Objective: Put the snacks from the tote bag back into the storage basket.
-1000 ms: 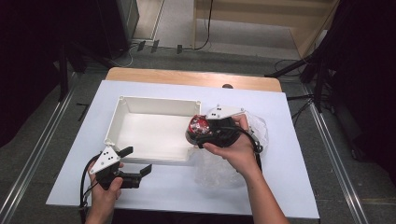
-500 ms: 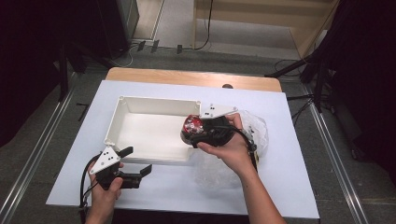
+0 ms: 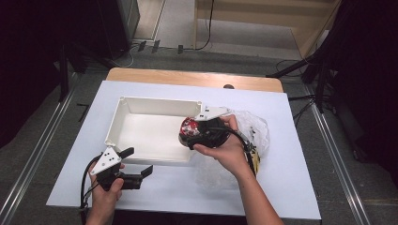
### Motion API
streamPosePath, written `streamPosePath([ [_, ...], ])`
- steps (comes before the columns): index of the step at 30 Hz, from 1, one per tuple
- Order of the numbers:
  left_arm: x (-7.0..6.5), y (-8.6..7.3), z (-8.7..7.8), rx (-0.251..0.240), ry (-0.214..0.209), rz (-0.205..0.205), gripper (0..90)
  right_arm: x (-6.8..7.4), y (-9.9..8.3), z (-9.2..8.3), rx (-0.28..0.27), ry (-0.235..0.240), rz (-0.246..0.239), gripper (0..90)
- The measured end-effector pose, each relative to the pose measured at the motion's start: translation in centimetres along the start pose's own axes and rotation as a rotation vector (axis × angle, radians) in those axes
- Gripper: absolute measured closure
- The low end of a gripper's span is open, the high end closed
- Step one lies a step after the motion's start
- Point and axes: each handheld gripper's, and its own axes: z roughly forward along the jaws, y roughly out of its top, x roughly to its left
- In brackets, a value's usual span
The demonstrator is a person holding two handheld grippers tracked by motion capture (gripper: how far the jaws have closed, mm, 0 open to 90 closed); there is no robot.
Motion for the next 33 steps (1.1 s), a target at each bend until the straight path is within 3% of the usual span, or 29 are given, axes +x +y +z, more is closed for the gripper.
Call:
streamPosePath([
  [33, 0.0, 0.0, 0.0, 0.004, -0.003, 0.004, 3.2, 0.6, -1.4, 3.2, 0.114, -0.017, -0.061, 26.3],
])
